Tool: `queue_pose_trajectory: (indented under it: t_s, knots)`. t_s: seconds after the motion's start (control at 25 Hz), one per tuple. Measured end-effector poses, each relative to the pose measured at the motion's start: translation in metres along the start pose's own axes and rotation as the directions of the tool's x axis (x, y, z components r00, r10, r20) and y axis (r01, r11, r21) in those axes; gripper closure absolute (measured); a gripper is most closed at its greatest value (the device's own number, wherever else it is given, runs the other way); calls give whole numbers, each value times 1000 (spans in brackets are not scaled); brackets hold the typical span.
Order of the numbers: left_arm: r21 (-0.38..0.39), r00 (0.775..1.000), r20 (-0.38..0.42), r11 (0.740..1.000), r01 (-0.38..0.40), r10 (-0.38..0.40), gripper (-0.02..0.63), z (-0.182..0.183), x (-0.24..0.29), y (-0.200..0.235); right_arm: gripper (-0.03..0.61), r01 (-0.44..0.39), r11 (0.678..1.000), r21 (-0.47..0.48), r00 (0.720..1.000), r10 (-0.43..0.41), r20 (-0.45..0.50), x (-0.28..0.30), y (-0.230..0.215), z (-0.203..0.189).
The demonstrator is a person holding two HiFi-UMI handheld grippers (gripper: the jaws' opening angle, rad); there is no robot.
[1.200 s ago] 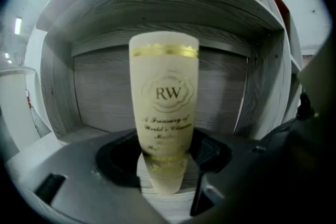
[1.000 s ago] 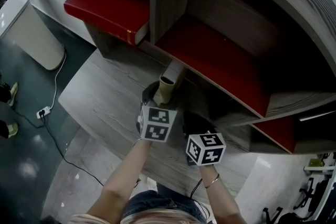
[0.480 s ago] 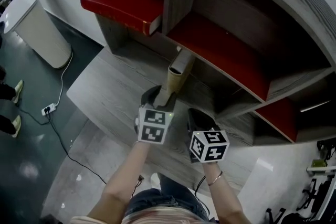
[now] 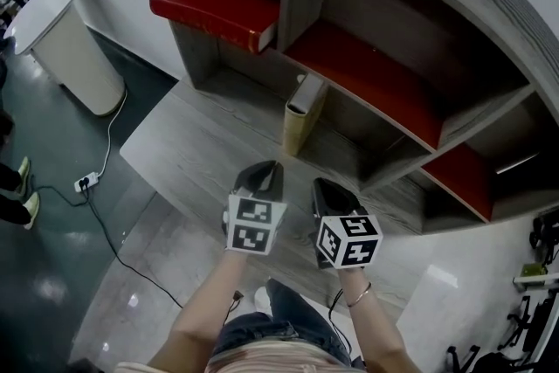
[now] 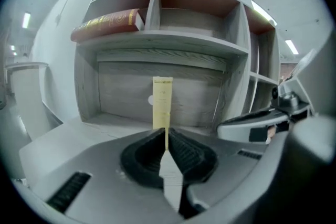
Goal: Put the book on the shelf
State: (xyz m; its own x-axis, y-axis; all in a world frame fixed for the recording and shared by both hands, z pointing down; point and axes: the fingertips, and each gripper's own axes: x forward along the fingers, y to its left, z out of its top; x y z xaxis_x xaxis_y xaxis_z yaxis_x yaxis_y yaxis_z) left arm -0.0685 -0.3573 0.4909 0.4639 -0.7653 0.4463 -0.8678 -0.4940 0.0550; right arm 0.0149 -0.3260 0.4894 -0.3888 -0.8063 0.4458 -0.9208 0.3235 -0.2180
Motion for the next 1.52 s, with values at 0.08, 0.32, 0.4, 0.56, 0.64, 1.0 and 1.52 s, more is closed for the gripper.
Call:
queue_pose_trajectory:
  t_s: [0.08, 0.32, 0.4, 0.56, 0.64, 1.0, 1.52]
  knots:
    - [-2, 1000, -4, 1000, 5, -5, 592, -4, -7, -3, 569, -3, 1000, -3, 1000, 3, 11, -5, 4, 1]
    - [-24, 1000, 3, 999, 30, -30, 601, -13, -28, -12, 569, -32, 999, -2, 997, 32, 68, -21, 15, 4]
    - [-39, 999, 5, 999, 38, -38, 601, -13, -38, -16, 569, -42, 999, -8, 996, 43, 84, -27, 20, 4]
    - [-67, 999, 13, 997, 42, -41, 601, -16, -59, -24, 570, -60, 998, -21, 993, 61, 100, -38, 31, 3]
    - [-77, 999, 16, 996, 39, -38, 601, -19, -69, -27, 570, -69, 997, -30, 993, 72, 99, -42, 36, 0]
    - [-121, 999, 27, 992, 26, -23, 601, -32, -107, -30, 569, -91, 995, -39, 990, 95, 109, -67, 58, -14]
    - [-142, 998, 58, 990, 19, -11, 601, -36, -153, -31, 570, -111, 993, -40, 987, 115, 112, -97, 90, -27]
